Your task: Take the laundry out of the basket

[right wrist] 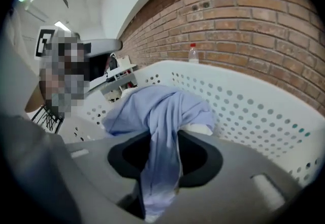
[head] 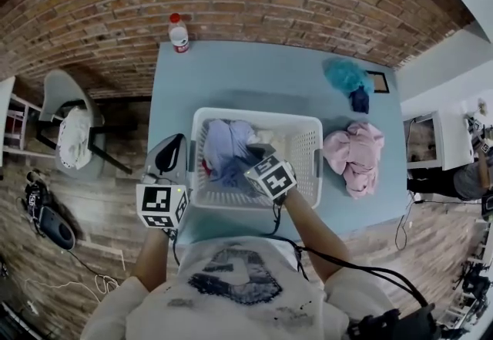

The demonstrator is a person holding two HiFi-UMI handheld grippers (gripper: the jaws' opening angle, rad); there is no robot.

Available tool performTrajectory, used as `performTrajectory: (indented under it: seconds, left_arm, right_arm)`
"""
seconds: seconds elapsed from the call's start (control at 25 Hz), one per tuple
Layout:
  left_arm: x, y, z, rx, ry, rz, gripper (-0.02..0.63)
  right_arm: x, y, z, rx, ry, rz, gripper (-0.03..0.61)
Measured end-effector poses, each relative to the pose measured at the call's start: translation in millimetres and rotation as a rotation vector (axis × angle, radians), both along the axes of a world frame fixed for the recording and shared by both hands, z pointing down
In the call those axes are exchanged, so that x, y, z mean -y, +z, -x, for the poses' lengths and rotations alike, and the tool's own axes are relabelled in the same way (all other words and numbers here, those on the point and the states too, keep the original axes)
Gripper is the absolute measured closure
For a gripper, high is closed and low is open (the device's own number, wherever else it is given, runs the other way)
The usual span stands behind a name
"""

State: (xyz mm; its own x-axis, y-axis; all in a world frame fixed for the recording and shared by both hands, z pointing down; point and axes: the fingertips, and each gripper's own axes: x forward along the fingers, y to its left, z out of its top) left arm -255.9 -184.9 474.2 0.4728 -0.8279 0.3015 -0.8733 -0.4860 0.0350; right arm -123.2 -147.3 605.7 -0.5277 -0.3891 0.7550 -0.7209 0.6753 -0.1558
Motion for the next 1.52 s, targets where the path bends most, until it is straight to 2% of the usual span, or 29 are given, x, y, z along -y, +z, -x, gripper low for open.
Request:
performTrajectory:
  seconds: [0.2, 0.72, 1.08, 1.52]
  left_arm:
    - [-12, -14, -8, 0.002, 0.010, -0.029, 0.621]
    - [-40, -61, -47, 0.003, 0.052, -0.141, 0.621]
    - [-45, -93, -73, 0.010, 0.089, -0.216, 0.621]
    - [-54, -127, -89, -0.007, 0.115, -0.284, 0.621]
  right_arm:
    - [4, -51, -17, 0.093, 0.110, -0.135, 0.442]
    - [-25, -158, -75, 0.172, 0.307, -0.395, 0.454]
    - [-36, -207, -105, 0.186, 0.396, -0.514, 0.463]
    - [-50, -255, -120, 0.198, 0.443, -0.631, 0.474]
